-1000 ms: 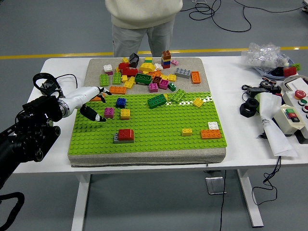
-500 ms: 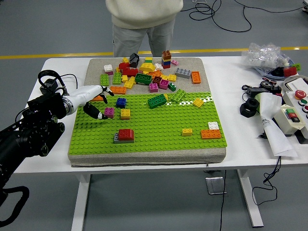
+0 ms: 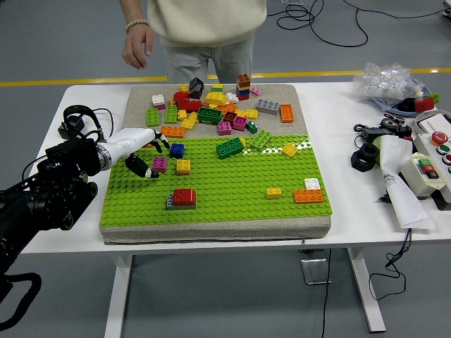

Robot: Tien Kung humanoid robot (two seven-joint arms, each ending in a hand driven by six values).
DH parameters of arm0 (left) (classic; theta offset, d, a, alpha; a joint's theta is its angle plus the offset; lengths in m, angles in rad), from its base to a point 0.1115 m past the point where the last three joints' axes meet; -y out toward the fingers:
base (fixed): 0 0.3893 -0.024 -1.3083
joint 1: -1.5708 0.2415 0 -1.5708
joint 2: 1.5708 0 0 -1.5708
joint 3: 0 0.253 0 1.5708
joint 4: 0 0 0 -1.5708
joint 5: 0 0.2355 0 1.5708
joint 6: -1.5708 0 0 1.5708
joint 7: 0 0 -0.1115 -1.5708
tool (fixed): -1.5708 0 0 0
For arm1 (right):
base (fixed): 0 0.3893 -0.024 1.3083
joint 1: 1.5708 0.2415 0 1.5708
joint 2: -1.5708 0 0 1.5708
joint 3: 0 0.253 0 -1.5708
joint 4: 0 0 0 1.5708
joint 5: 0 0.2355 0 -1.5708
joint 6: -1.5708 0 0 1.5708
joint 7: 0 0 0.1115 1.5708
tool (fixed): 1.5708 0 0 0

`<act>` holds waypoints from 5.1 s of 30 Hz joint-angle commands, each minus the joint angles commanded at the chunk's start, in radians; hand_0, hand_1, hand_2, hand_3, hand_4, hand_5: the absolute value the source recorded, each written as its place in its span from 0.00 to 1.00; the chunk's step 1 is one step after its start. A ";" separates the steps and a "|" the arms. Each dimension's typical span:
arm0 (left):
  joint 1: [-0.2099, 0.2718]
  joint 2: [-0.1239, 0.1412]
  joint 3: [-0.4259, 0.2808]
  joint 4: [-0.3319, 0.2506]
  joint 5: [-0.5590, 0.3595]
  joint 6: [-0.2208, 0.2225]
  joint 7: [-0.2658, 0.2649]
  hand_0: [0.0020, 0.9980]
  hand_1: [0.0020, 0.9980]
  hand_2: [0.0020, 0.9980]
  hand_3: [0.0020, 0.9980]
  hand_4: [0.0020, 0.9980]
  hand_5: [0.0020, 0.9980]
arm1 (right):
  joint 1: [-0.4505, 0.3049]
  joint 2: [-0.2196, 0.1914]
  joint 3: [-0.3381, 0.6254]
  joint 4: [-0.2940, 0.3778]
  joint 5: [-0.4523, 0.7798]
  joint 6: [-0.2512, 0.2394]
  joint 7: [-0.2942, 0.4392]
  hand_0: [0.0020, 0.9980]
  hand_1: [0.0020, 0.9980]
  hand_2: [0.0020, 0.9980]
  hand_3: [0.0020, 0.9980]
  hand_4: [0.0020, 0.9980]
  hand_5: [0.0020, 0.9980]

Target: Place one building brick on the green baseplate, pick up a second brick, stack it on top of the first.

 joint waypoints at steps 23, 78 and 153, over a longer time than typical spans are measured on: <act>0.096 0.095 -0.128 -0.192 0.107 -0.081 0.030 0.86 0.76 0.66 0.69 0.91 0.10 | -0.012 -0.001 0.017 0.000 0.002 0.001 0.001 0.76 0.69 0.73 0.70 0.95 0.69; 0.182 0.083 -0.163 -0.325 0.143 -0.178 0.073 0.86 0.76 0.66 0.68 0.93 0.13 | -0.014 -0.001 0.021 0.000 0.001 -0.001 0.004 0.76 0.69 0.73 0.70 0.95 0.69; 0.149 0.012 -0.176 -0.179 0.056 -0.063 0.076 0.67 0.54 0.52 0.50 0.70 0.01 | -0.010 -0.003 0.020 0.000 0.002 0.000 0.001 0.76 0.68 0.73 0.70 0.95 0.69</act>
